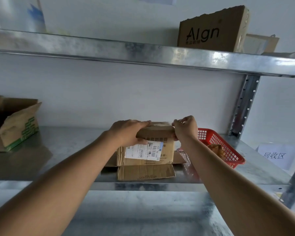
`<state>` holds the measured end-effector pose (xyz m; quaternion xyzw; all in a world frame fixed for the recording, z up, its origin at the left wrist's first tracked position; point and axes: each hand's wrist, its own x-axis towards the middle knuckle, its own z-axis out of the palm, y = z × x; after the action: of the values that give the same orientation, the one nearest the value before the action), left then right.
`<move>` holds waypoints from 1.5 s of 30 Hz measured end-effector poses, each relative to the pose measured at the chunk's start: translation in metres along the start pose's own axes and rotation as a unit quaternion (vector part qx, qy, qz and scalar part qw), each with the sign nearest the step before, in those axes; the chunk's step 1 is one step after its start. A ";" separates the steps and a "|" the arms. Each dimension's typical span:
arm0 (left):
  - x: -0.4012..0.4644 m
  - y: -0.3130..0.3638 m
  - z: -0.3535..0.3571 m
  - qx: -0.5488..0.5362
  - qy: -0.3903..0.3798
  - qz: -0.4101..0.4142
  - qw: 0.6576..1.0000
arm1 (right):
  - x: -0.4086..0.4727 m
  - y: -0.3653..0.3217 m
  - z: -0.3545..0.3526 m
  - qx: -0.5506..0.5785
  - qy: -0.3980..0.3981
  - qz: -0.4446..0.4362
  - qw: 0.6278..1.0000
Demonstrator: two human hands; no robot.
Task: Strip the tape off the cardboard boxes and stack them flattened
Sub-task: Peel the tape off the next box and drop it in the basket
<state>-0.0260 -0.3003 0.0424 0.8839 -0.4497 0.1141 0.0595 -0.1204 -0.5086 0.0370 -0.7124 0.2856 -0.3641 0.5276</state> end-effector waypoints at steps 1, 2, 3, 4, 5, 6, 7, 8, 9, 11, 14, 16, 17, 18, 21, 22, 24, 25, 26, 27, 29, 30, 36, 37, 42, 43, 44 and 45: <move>0.000 -0.004 0.000 0.019 -0.006 0.006 1.000 | 0.000 0.001 0.000 0.003 0.006 0.003 1.000; -0.001 -0.008 0.000 0.044 -0.010 0.007 0.999 | 0.001 0.002 -0.001 0.007 0.014 0.006 1.000; -0.002 -0.012 -0.001 0.063 -0.014 0.002 0.998 | 0.001 0.003 -0.002 0.014 0.020 0.010 1.000; -0.003 -0.016 -0.002 0.067 -0.020 -0.005 0.998 | 0.001 0.004 -0.003 0.026 0.024 0.017 0.999; -0.003 -0.019 -0.003 0.057 -0.025 -0.011 0.998 | 0.001 0.004 -0.004 0.039 0.024 0.024 0.999; -0.002 -0.020 -0.002 0.036 -0.028 -0.015 0.999 | 0.000 0.005 -0.005 0.043 0.024 0.028 0.998; -0.002 -0.019 -0.002 0.008 -0.028 -0.019 0.999 | 0.000 0.006 -0.005 0.036 0.025 0.025 0.999; 0.000 -0.015 -0.001 -0.022 -0.027 -0.024 0.999 | -0.001 0.007 -0.005 0.030 0.024 0.016 0.999; 0.002 -0.010 -0.001 -0.042 -0.027 -0.033 0.998 | -0.002 0.008 -0.004 0.032 0.019 0.003 0.999; 0.006 0.002 0.002 -0.053 -0.036 -0.044 0.997 | -0.004 0.005 -0.004 0.038 -0.006 -0.031 0.999; 0.012 0.010 0.010 -0.033 -0.043 -0.039 0.998 | -0.003 -0.003 -0.003 0.028 -0.071 -0.083 0.994; 0.012 0.010 0.013 -0.003 -0.042 -0.029 0.999 | 0.001 -0.008 0.000 -0.017 -0.105 -0.125 0.986; 0.012 0.009 0.014 0.009 -0.038 -0.026 0.999 | 0.003 -0.010 0.002 -0.055 -0.124 -0.138 0.981; 0.011 0.008 0.016 0.014 -0.031 -0.026 0.999 | 0.004 -0.012 0.004 -0.099 -0.149 -0.142 0.974; 0.008 0.008 0.020 0.006 -0.022 -0.033 0.999 | 0.004 -0.017 0.009 -0.205 -0.243 -0.129 0.939; 0.008 0.008 0.020 -0.002 -0.025 -0.035 0.999 | 0.004 -0.018 0.010 -0.231 -0.267 -0.141 0.925; 0.007 0.007 0.018 -0.020 -0.033 -0.037 0.999 | 0.004 -0.020 0.012 -0.290 -0.285 -0.196 0.893; 0.006 0.007 0.016 -0.026 -0.038 -0.036 0.998 | 0.003 -0.022 0.014 -0.312 -0.278 -0.221 0.881; 0.006 0.008 0.015 -0.029 -0.042 -0.036 0.998 | 0.003 -0.024 0.016 -0.320 -0.266 -0.239 0.877; 0.005 0.008 0.014 -0.030 -0.044 -0.035 0.998 | 0.004 -0.026 0.018 -0.322 -0.250 -0.248 0.879; 0.003 0.010 0.014 -0.031 -0.038 -0.034 0.998 | 0.005 -0.027 0.024 -0.325 -0.215 -0.252 0.886; 0.003 0.010 0.014 -0.033 -0.034 -0.034 0.998 | 0.006 -0.027 0.026 -0.327 -0.200 -0.254 0.888; 0.003 0.014 0.013 -0.036 -0.030 -0.041 0.998 | 0.000 -0.030 0.034 -0.331 -0.195 -0.281 0.880; 0.003 0.014 0.013 -0.036 -0.031 -0.040 0.998 | 0.001 -0.031 0.033 -0.338 -0.206 -0.283 0.873; 0.002 0.012 0.015 -0.049 -0.032 -0.036 0.998 | 0.003 -0.035 0.032 -0.354 -0.219 -0.279 0.865; 0.002 0.011 0.016 -0.051 -0.031 -0.037 0.998 | 0.004 -0.035 0.033 -0.358 -0.209 -0.280 0.866; 0.002 0.011 0.017 -0.050 -0.032 -0.038 0.997 | 0.004 -0.034 0.034 -0.363 -0.202 -0.282 0.865; 0.003 0.011 0.019 -0.047 -0.033 -0.041 0.998 | 0.003 -0.034 0.036 -0.371 -0.195 -0.281 0.863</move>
<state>-0.0303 -0.3125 0.0252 0.9010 -0.4198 0.0613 0.0906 -0.0881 -0.4822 0.0640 -0.9621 0.0782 -0.2177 0.1443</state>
